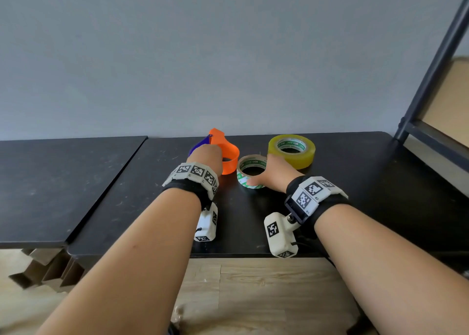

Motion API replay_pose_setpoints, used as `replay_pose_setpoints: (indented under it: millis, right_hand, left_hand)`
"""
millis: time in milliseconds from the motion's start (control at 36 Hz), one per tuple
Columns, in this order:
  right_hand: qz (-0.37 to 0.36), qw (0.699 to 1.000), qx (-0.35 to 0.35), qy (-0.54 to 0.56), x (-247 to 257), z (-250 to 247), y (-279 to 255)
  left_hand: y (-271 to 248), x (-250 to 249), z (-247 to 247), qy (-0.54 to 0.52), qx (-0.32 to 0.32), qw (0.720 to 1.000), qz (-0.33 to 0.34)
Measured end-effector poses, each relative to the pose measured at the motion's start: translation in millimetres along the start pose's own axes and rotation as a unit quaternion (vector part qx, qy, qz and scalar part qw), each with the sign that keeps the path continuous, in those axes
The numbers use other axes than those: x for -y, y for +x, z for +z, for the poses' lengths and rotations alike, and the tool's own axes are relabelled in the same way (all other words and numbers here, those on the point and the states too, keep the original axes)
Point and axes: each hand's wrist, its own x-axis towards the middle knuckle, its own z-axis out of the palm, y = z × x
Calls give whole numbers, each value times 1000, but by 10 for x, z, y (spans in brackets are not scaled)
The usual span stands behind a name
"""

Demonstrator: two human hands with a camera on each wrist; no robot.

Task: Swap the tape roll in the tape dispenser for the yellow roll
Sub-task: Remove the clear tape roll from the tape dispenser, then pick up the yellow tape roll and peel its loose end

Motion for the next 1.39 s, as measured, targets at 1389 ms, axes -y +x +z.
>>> replay_pose_setpoints:
  millis: [1389]
  right_hand:
    - [69,969,-236,-5,-947,-967,-73]
  left_hand:
    - [107,-1216,36,-129,-2,987,100]
